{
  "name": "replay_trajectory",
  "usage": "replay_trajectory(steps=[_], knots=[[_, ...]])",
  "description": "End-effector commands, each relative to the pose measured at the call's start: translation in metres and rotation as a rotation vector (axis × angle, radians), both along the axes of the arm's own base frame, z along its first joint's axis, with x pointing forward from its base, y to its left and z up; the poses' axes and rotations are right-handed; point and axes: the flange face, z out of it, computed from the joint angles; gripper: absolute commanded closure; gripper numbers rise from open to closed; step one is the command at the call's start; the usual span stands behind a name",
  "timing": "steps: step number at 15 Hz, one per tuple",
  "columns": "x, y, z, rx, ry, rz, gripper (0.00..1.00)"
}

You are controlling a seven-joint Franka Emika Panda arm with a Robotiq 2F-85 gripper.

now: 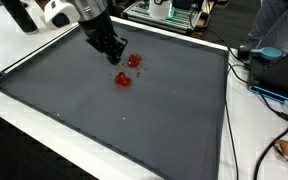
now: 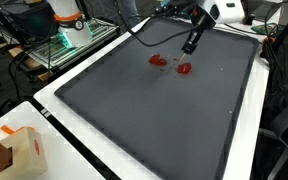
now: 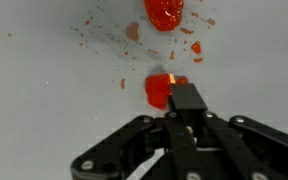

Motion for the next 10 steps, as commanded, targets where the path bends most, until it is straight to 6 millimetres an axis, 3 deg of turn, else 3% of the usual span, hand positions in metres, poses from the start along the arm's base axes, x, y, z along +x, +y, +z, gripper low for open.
replay_trajectory(steps=[1,10], knots=[[0.003,-0.004,-0.007,0.029,-0.012,0.01,0.97],[0.006,-0.006,-0.02,0.014,-0.017,0.024,0.97]])
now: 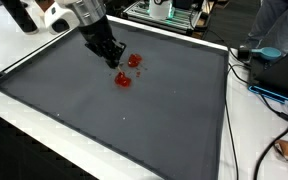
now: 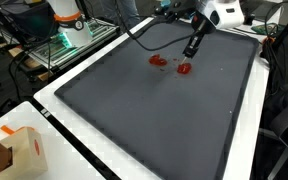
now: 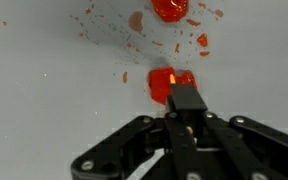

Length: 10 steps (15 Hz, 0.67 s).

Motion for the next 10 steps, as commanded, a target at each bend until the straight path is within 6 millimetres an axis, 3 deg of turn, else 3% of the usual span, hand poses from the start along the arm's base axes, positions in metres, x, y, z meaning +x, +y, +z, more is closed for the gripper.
replay_trajectory(steps=[1,10], knots=[[0.001,-0.003,-0.01,0.007,0.008,0.013,0.97],[0.001,-0.003,-0.023,0.002,0.031,0.023,0.97]])
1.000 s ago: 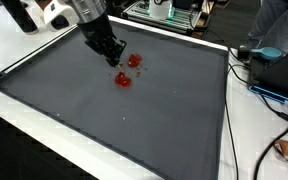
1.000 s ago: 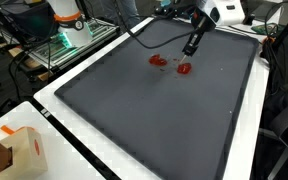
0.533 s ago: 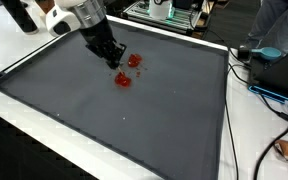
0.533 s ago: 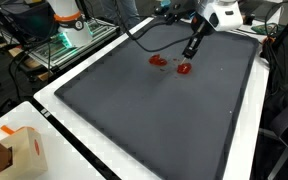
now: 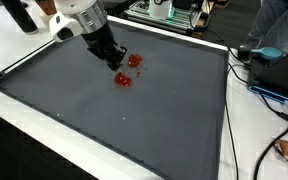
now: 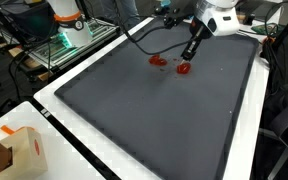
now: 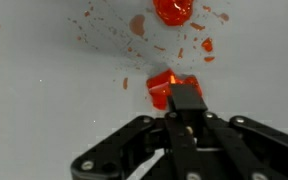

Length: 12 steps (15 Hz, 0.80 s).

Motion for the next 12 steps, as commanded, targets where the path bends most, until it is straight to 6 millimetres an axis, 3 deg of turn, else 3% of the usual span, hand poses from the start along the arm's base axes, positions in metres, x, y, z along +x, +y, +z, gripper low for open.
replay_trajectory(steps=[1,12], knots=[[0.0017,-0.0024,-0.0076,0.003,0.011,0.016,0.97],[-0.0014,-0.0033,-0.0156,0.002,0.021,0.016,0.97]])
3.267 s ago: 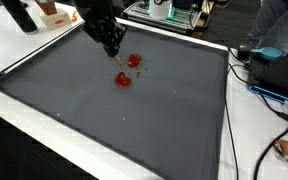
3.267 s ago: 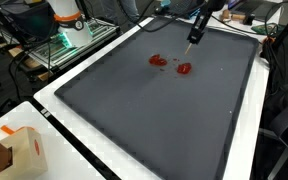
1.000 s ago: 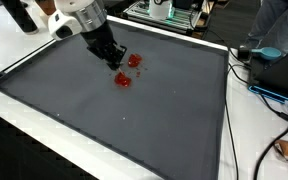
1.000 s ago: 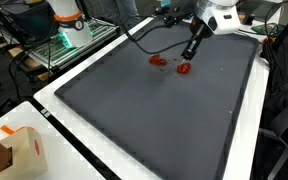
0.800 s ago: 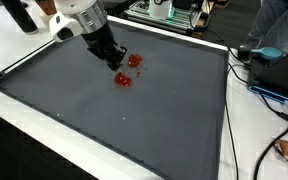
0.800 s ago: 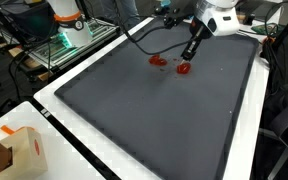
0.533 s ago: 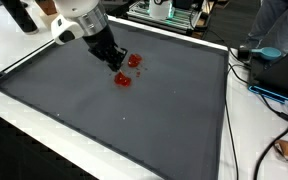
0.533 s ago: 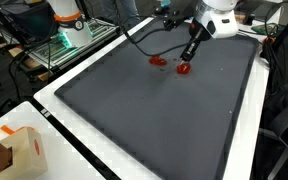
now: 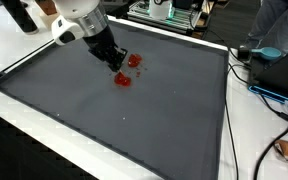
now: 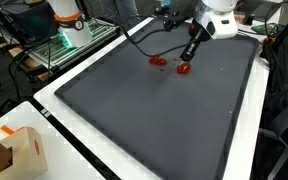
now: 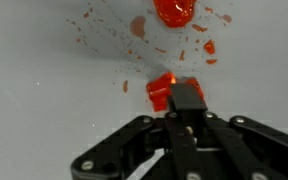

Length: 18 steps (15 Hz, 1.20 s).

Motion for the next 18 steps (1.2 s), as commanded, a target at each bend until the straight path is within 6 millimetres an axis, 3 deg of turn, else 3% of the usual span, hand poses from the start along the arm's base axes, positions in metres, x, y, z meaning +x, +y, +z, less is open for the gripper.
replay_trajectory(steps=[1,7,18], knots=[[-0.001,-0.004,-0.007,0.003,0.01,0.013,0.97],[-0.001,-0.007,0.008,0.005,-0.007,0.011,0.97],[0.002,-0.008,0.059,-0.001,-0.09,0.021,0.97]])
